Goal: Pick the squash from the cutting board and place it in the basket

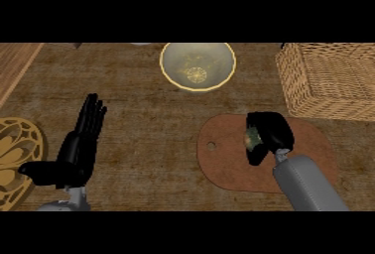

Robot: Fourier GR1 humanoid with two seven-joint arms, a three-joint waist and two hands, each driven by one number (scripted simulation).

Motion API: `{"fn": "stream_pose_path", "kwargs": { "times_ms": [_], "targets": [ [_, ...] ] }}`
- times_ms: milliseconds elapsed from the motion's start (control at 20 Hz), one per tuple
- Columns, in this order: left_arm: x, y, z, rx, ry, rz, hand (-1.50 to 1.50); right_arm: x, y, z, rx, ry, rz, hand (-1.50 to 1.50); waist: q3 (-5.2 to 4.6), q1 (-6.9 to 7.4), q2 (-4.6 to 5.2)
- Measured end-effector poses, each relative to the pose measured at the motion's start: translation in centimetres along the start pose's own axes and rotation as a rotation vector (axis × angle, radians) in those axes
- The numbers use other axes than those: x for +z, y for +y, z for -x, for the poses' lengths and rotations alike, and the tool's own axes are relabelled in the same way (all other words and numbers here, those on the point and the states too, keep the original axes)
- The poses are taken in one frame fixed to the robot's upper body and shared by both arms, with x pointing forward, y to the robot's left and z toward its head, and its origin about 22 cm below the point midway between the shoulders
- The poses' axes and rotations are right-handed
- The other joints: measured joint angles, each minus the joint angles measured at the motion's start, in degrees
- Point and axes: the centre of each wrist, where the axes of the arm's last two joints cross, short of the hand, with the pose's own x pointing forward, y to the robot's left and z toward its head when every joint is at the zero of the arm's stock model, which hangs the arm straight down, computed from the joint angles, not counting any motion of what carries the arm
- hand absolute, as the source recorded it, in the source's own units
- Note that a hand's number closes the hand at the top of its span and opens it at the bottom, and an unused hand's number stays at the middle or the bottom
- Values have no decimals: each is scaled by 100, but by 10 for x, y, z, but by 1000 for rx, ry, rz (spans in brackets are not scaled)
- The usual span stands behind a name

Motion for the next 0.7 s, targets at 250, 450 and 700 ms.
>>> {"fn": "stream_pose_path", "kwargs": {
  "times_ms": [250, 450, 700],
  "targets": [
    [1, 8, 3, -3, 5, -15, 0, 0, -13, 11, -109, -101, 74, 150, 47, -110, 35],
    [2, 13, 3, -9, 10, -31, 0, 11, -28, -1, -270, -163, 164, 150, 95, -177, 62],
    [7, 16, 3, -12, 13, -50, 0, 40, -73, -3, -427, -240, 300, 150, 113, -244, 60]
  ]
}}
